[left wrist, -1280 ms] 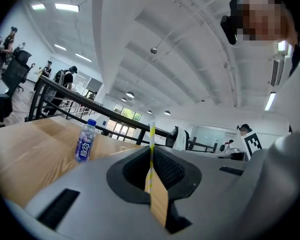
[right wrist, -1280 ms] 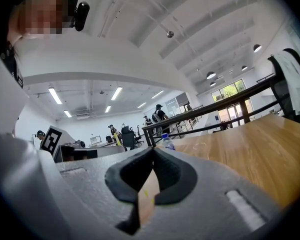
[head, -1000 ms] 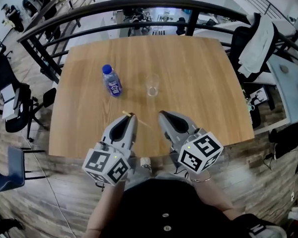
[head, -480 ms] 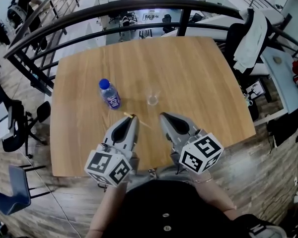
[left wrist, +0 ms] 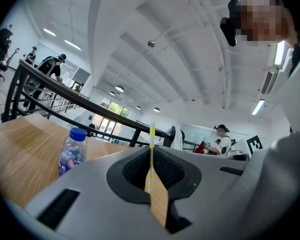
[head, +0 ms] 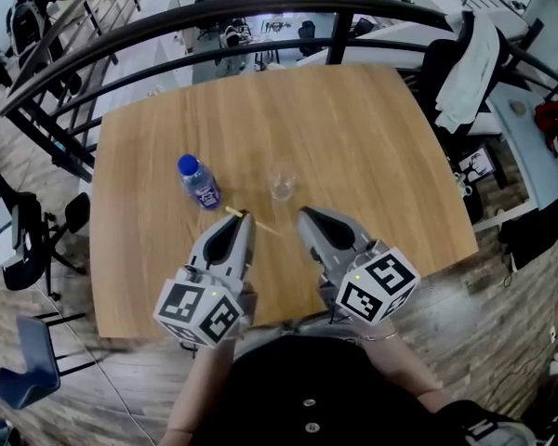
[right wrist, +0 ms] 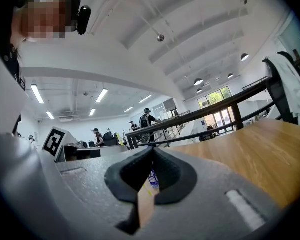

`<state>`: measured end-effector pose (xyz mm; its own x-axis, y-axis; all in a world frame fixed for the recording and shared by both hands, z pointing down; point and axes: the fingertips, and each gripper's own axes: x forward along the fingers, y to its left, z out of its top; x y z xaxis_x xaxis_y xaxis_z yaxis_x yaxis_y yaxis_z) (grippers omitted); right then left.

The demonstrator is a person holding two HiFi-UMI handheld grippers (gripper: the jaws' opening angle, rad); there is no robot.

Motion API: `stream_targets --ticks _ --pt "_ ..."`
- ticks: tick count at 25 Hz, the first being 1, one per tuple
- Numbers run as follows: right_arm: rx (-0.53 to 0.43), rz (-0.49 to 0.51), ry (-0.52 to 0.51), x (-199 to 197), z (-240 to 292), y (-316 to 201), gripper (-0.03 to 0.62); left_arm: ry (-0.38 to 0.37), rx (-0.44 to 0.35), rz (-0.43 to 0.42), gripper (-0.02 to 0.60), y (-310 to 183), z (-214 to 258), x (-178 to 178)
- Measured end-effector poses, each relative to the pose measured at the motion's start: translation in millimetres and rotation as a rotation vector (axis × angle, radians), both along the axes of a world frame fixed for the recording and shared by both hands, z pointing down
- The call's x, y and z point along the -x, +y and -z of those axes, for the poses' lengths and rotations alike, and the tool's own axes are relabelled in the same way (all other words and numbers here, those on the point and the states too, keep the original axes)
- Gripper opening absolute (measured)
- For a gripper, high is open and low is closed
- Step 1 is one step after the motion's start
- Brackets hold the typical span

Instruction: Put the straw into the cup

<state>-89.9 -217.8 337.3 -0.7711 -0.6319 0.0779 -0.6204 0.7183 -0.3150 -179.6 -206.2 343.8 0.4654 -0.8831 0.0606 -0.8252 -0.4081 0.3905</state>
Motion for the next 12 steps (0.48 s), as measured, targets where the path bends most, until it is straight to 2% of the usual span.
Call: stream_targets --ticks 6,12 --pt "0.021 0.017 0.003 -3 2 -15 -0.002 -0.003 0.010 0.010 0.032 -15 2 1" --pt "0.024 0.000 0.005 -22 0 -38 -0.002 0.011 -0.005 0.035 0.032 -37 8 8"
